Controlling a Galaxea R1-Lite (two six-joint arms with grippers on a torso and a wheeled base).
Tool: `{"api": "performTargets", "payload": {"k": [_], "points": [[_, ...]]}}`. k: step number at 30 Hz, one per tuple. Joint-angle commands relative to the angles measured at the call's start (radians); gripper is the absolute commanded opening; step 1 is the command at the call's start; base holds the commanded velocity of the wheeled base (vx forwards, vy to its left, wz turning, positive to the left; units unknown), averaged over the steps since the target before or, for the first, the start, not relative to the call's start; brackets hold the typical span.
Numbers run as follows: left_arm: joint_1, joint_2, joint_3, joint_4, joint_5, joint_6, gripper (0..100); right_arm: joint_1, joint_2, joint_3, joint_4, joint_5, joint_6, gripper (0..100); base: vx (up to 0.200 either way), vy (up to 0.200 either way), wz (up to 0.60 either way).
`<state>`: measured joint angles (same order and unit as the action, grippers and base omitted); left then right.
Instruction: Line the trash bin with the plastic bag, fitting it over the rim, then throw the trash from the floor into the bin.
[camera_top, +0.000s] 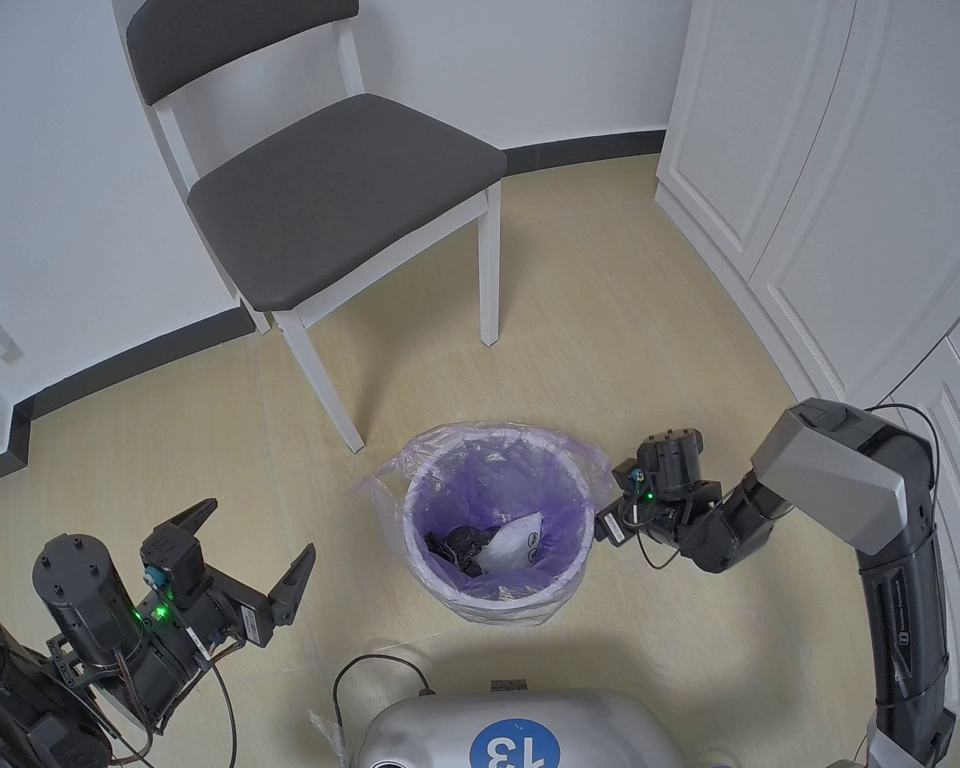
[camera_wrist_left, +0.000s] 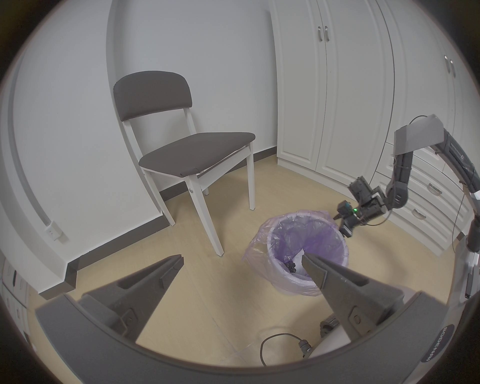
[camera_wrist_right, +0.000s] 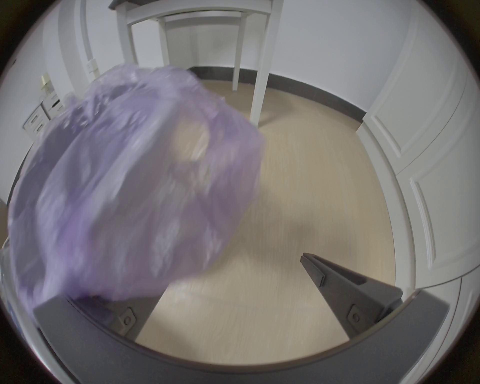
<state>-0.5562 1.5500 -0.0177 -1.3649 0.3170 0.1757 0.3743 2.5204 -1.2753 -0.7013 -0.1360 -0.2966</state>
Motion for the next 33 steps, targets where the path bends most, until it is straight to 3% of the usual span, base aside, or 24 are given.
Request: {"api": "performTargets", "payload": {"k": [1,9,18,26,28,32,33], "points": [[0.002,0.009,0.018,0.0,0.001,-0.004,100,-0.006,0.169,-0.214,0.115,-0.008,0.027,100,0.0,0.0,0.0],[-0.004,0.027,0.018,0.0,0.001,-0.004,100,-0.029,0.083,-0.113,0.163,-0.008,0.017,100,0.0,0.0,0.0],[0.005,0.024,0.018,-0.022,0.002,-0.012,100,-0.044,-0.25,0.169,0.123,0.004,0.05,100,0.0,0.0,0.0],[0.007,0.015,0.016,-0.158,0.001,-0.067,100,-0.077,-0.459,0.429,-0.098,-0.022,0.175,100,0.0,0.0,0.0],[0.044,-0.044,0.008,-0.206,0.007,-0.099,100,-0.083,-0.583,0.519,-0.261,-0.073,0.254,100,0.0,0.0,0.0],[0.096,-0.183,-0.024,-0.181,-0.003,-0.091,100,-0.089,-0.756,0.594,-0.331,-0.096,0.295,100,0.0,0.0,0.0],[0.124,-0.269,-0.05,-0.091,-0.003,-0.078,100,-0.1,-0.884,0.625,-0.333,-0.097,0.304,100,0.0,0.0,0.0]]}}
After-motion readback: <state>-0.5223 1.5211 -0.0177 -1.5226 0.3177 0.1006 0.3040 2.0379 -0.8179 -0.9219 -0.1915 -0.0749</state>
